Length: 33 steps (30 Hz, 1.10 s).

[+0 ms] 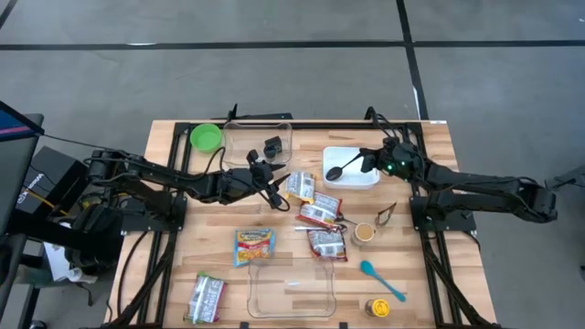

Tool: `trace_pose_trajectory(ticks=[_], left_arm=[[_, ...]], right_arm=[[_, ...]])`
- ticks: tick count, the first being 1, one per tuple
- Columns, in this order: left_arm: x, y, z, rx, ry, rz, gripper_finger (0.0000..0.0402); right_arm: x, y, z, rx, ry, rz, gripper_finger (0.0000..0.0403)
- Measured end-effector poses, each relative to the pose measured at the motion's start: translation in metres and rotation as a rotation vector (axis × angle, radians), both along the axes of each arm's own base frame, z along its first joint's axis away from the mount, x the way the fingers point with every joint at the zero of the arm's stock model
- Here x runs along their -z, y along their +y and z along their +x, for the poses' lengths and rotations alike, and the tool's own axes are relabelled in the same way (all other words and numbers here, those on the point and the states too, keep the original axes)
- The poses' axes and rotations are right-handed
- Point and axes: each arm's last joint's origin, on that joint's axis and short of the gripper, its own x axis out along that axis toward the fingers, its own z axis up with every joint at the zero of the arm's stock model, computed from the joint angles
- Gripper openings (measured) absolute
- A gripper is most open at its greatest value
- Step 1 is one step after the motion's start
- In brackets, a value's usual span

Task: Pick & Place Food Item
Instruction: Put the left black spoon into the white bin

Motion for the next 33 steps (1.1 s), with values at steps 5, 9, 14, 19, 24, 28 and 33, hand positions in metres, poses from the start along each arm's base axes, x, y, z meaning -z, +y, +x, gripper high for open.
trace_pose_trajectory(ticks=[5,9,14,19,24,28,33], left_arm=[[0.0,0.0,0.0,0.0,0.0,0.0,0.014],[0.0,0.0,0.0,0.0,0.0,0.0,0.014],[0.0,0.0,0.0,0.0,0.0,0.0,0.014],[0.0,0.0,0.0,0.0,0.0,0.0,0.014],[0.0,0.0,0.0,0.0,0.0,0.0,0.014],[0.0,0.0,0.0,0.0,0.0,0.0,0.014],[-0.0001,0.0,0.0,0.0,-0.001,0.0,0.014]], right_arm=[[0.0055,0.0008,-0.0019,0.015,-0.024,0.007,0.0001],[0.0055,0.0008,-0.0019,0.015,-0.024,0.007,0.0001],[0.0065,0.0009,-0.0022,0.014,-0.012,0.009,0.0014],[0.0077,0.0011,-0.0024,0.011,0.0,0.011,0.0038],[0.0094,0.0014,-0.0031,0.012,0.017,0.021,0.0046],[0.0102,0.0016,-0.0034,0.012,0.025,0.025,0.0047],[0.0102,0.0016,-0.0034,0.012,0.024,0.026,0.0047]])
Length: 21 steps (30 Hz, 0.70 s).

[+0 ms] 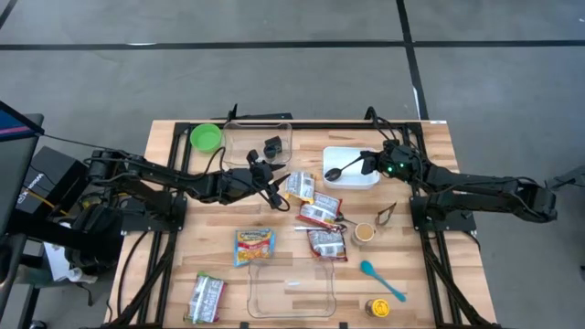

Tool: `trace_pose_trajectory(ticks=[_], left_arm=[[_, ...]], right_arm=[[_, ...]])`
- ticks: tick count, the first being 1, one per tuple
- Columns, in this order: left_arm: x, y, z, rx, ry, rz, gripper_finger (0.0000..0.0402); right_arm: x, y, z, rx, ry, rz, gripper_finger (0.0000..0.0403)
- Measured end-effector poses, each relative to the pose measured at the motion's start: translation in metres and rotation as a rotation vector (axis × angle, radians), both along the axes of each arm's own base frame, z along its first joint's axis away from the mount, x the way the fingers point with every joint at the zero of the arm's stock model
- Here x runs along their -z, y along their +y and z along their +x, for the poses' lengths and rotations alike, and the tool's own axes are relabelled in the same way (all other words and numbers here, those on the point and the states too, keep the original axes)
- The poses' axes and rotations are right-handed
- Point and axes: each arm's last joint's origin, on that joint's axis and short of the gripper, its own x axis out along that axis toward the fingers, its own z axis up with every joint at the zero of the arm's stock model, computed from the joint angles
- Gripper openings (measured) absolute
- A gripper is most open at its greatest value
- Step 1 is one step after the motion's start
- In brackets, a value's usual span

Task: Pick & Place Food Item
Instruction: Put the left black spoon into the white bin

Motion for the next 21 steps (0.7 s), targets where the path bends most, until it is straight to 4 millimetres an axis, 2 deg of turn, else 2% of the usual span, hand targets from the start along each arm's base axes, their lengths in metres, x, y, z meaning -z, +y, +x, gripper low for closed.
trace_pose_trajectory(ticks=[7,21], left_arm=[[0.0001,0.0,0.0,0.0,0.0,0.0,0.014],[0.0,0.0,0.0,0.0,0.0,0.0,0.014]], right_arm=[[0.0,0.0,0.0,0.0,-0.002,0.003,0.0051],[0.0046,0.0004,-0.0024,0.004,0.046,0.028,0.0108]])
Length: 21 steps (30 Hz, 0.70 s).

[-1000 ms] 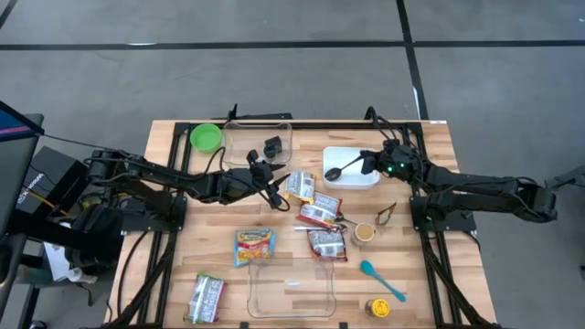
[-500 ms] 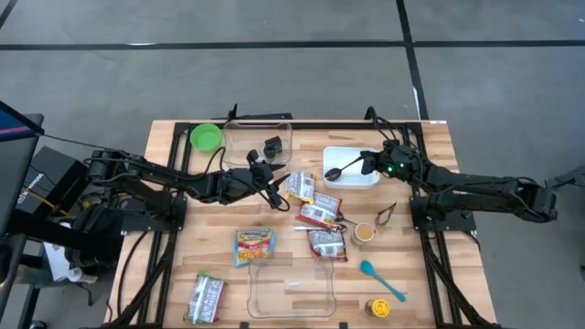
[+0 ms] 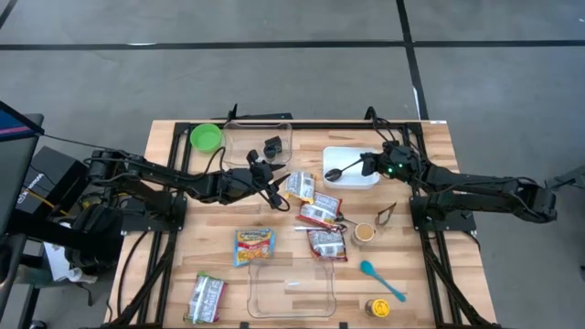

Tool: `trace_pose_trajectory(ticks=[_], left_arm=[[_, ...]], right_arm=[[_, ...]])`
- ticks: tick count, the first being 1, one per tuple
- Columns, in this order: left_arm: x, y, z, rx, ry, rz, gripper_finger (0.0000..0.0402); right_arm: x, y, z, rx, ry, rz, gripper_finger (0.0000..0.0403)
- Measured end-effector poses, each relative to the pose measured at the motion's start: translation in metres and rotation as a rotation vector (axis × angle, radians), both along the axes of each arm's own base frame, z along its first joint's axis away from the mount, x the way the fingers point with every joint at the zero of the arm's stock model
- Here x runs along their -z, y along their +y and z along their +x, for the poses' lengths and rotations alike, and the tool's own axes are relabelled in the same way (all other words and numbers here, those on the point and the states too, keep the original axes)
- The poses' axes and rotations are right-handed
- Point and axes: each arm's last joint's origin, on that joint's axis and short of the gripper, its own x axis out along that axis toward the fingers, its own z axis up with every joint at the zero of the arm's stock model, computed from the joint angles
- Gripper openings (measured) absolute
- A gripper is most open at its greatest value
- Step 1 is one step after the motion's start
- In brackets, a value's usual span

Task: Pick & Place Food Item
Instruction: Put the left black spoon into the white bin

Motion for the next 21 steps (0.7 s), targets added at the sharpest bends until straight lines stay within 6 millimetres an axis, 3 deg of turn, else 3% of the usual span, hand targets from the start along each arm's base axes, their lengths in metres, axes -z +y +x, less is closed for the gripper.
trace_pose_trajectory(ticks=[21], left_arm=[[0.0,-0.0001,0.0,0.001,0.0,0.0,0.014]], right_arm=[[0.0042,-0.0064,-0.0085,0.057,0.099,0.057,0.0108]])
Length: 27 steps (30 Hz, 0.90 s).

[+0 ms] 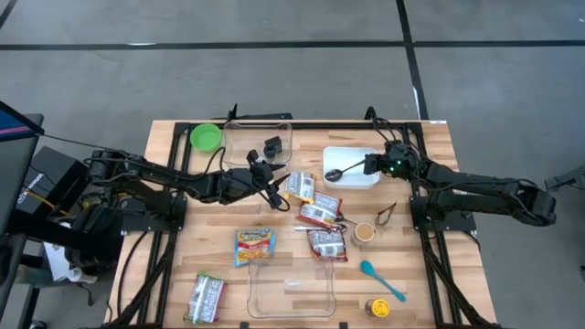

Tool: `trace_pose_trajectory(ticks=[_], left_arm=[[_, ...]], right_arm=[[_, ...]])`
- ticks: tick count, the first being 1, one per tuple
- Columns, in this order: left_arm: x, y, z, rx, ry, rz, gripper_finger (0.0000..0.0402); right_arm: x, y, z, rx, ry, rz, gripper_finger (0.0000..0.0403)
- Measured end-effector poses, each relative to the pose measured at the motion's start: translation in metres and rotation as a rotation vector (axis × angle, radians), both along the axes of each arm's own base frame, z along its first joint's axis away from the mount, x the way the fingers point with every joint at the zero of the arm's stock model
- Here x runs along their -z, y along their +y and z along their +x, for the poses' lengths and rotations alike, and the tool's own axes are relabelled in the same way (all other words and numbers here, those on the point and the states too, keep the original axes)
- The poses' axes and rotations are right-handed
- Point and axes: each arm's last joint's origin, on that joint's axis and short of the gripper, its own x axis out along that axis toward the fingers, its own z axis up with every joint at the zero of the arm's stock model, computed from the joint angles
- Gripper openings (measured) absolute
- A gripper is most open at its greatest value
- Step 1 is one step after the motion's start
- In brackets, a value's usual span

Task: Pick & Place Food Item
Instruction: Put the left black spoon into the white bin, then put the yellow noodle pack into the bottom transparent bin

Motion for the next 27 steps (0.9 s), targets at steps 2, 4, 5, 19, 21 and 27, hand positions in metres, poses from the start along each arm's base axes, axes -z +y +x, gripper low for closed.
trace_pose_trajectory(ticks=[2,4,5,19,21,27], left_arm=[[0.0,0.0001,0.0,0.0,0.0,0.0,0.014],[0.0,0.0,0.0,0.0,0.0,0.0,0.014],[0.0,0.0001,0.0,-0.001,0.0,0.0,0.014],[0.0,0.0,0.0,0.0,0.0,0.0,0.014],[0.0,0.0,0.0,0.0,0.0,0.0,0.014],[0.0,0.0,0.0,0.0,0.001,0.0,0.014]], right_arm=[[-0.0038,-0.0005,0.0007,-0.004,0.022,0.0,0.0108],[-0.0073,-0.0013,0.0012,0.003,0.037,-0.008,0.0107],[-0.0083,-0.0015,0.0014,0.006,0.041,-0.012,0.0107],[-0.0089,-0.0039,-0.0019,0.078,0.13,-0.09,0.0107],[-0.009,-0.0051,-0.0029,0.09,0.147,-0.105,0.0107],[-0.0092,-0.0092,-0.0062,0.119,0.173,-0.123,0.0107]])
